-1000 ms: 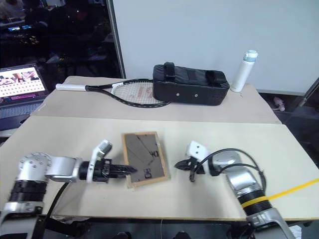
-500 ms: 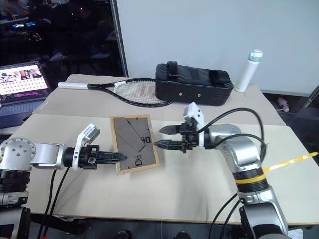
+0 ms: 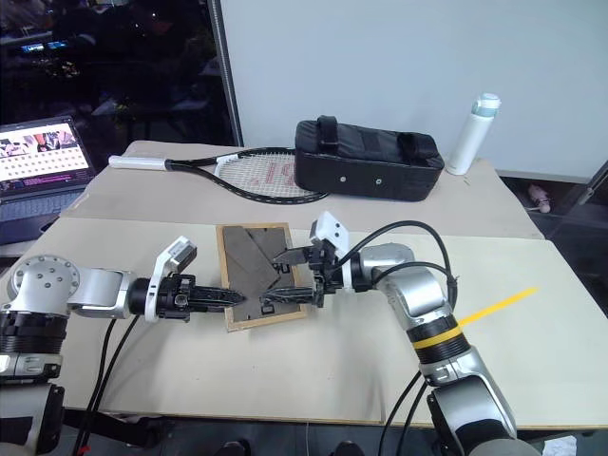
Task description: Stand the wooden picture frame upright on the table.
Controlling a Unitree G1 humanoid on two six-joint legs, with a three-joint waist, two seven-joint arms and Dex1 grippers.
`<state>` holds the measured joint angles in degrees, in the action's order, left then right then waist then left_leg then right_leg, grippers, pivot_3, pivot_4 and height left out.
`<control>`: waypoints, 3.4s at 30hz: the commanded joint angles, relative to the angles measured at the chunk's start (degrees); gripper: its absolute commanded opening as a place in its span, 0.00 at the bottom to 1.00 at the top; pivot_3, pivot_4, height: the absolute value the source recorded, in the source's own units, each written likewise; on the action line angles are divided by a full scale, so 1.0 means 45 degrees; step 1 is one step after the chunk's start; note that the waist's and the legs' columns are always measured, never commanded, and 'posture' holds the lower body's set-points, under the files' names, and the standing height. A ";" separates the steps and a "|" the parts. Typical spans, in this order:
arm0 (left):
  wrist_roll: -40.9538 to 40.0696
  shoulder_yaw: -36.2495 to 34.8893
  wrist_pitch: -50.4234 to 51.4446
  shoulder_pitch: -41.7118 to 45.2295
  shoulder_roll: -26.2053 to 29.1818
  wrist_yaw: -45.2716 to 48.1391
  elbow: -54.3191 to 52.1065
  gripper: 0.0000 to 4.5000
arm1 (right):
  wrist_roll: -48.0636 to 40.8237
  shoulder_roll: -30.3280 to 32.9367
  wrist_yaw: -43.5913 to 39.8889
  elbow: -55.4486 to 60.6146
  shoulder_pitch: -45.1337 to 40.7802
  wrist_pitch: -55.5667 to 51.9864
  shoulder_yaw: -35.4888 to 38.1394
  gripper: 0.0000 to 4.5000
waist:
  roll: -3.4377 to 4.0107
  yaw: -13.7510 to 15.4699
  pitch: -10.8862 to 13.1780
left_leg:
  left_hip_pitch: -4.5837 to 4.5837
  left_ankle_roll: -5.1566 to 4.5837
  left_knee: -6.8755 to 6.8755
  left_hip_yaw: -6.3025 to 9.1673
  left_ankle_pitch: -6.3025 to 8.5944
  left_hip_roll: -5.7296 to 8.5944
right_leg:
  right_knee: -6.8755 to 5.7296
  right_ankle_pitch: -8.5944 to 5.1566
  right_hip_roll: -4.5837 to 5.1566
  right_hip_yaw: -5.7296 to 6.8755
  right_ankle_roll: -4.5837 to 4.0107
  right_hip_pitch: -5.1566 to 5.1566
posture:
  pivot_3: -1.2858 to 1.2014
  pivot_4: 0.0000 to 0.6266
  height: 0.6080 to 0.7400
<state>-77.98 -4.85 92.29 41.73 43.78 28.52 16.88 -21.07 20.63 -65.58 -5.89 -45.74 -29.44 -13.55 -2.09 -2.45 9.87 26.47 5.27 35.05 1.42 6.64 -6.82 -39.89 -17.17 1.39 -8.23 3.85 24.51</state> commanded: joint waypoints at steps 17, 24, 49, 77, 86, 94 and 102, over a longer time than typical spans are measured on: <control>-0.2676 0.1991 0.0047 0.1424 0.1477 0.1981 0.1480 0.24 | 0.1156 0.1493 -0.1187 0.0460 -0.0172 0.3330 0.0150 0.99 | 0.0002 -0.0004 0.0008 | -0.0005 0.0012 -0.0025 0.0024 -0.0007 0.0000 | -0.0013 -0.0022 0.0002 0.0029 -0.0025 -0.0004 | 0.52 0.24 0.52; -0.2005 0.2683 0.0047 0.1098 0.2504 0.4250 0.1801 0.24 | 0.0796 0.3678 -0.2198 0.1502 -0.1180 0.3277 0.1151 0.99 | 0.0002 0.0086 0.0078 | -0.0002 0.0015 -0.0033 0.0021 -0.0007 0.0000 | -0.0009 -0.0029 0.0003 0.0031 -0.0034 -0.0002 | 0.52 0.24 0.52; -0.1656 0.6399 0.0047 0.2704 0.2771 0.8805 0.3623 0.24 | 1.1294 0.1747 1.0509 -0.3780 -0.1137 1.8750 -0.0344 0.88 | -0.0006 -0.0010 0.0107 | 0.0020 0.0024 -0.0005 0.0036 -0.0018 -0.0001 | -0.0099 -0.0069 0.0002 0.0041 -0.0058 0.0034 | 0.52 0.24 0.52; 0.3345 -0.0506 -0.4121 -0.1558 0.3143 0.9138 -0.1087 1.00 | 0.4823 0.0963 0.5343 -0.6631 -0.1178 1.2419 0.0208 0.28 | -0.0031 -0.0096 0.0123 | -0.0026 0.0035 0.0059 0.0057 -0.0027 0.0000 | -0.0193 -0.0050 0.0003 0.0051 -0.0101 -0.0025 | 0.52 0.24 0.52; 0.3728 -0.1453 -0.4384 -0.2907 0.2468 0.8283 -0.2113 1.00 | 0.1177 0.0008 0.2578 -0.6646 -0.1564 0.3513 0.2041 0.28 | -0.0027 -0.0036 0.0128 | -0.0031 0.0036 0.0057 0.0059 -0.0026 -0.0001 | -0.0203 -0.0062 0.0001 0.0056 -0.0098 -0.0019 | 0.52 0.24 0.52; 0.4003 -0.1711 -0.4441 -0.3399 0.2007 0.7592 -0.2942 1.00 | 0.1388 0.0093 0.2610 -0.7488 -0.1588 0.0335 0.2131 0.28 | -0.0028 -0.0032 0.0127 | -0.0030 0.0037 0.0054 0.0056 -0.0025 -0.0001 | -0.0200 -0.0084 0.0001 0.0056 -0.0063 -0.0014 | 0.52 0.24 0.52; 0.4430 -0.1255 -0.4853 -0.3519 0.1623 0.7843 -0.3497 1.00 | 0.1300 -0.0201 0.1433 -0.7427 -0.1691 -0.1149 0.1840 0.28 | -0.0032 -0.0074 0.0123 | -0.0040 0.0038 0.0048 0.0056 -0.0024 -0.0001 | -0.0185 -0.0086 -0.0001 0.0058 -0.0060 -0.0027 | 0.52 0.24 0.52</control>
<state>-58.31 -9.98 71.38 24.85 51.02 63.09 1.35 -15.00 20.35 -56.90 -38.63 -54.00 -31.04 -3.43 -2.23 -2.78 10.42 26.28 5.44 35.27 1.68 6.53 -6.82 -40.72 -17.55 1.39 -7.97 3.58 24.39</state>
